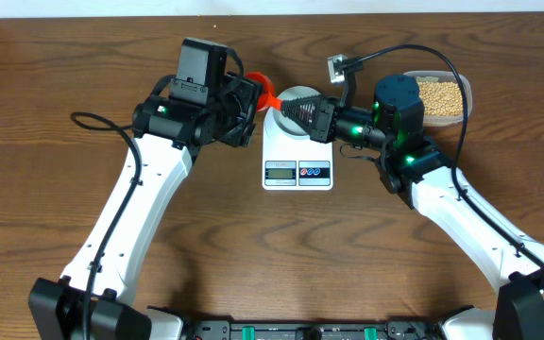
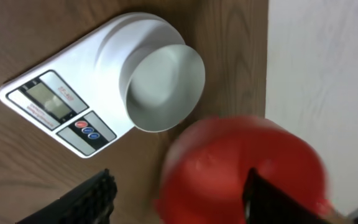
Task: Scoop item into bowl and weigh 50g on scale
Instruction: 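Grasp scoop handle with right gripper and release it from left gripper, then carry red scoop with right gripper over the soybean tub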
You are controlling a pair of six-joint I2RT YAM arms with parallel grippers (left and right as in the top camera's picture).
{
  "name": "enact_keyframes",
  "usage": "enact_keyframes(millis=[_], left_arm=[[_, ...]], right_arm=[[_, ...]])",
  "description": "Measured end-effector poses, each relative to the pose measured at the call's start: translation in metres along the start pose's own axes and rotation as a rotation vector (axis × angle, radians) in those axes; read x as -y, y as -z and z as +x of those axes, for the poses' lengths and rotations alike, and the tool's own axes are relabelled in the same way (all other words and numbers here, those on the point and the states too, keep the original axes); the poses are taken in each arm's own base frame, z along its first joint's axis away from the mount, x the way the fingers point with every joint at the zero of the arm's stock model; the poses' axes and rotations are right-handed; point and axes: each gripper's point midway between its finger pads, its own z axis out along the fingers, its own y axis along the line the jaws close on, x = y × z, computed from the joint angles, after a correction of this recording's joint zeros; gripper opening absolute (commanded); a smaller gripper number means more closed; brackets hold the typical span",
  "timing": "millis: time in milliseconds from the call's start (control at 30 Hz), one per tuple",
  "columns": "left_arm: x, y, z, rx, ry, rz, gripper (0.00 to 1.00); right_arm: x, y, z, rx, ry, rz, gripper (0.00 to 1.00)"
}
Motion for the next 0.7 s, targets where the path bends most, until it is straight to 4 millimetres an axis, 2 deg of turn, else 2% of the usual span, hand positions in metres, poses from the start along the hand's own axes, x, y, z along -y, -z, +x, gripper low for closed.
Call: enact_keyframes(millis=[233, 500, 700], left_arm=[[0.015, 0.000, 0.000, 0.004, -0.136, 0.059, 0.72], [0.041, 0.007, -0.001, 0.044, -0.452, 0.166, 0.72], [0.042, 0.016, -0.003, 0.080, -0.606, 0.167, 0.72]], right_arm=[[0.019, 0.004, -0.003, 0.020, -0.031, 0.076, 0.01], [0.045, 0.018, -0.013, 0.045, -0.039, 0.157, 0.01], [0.058, 0.031, -0.023, 0.063, -0.022, 0.189, 0.02]])
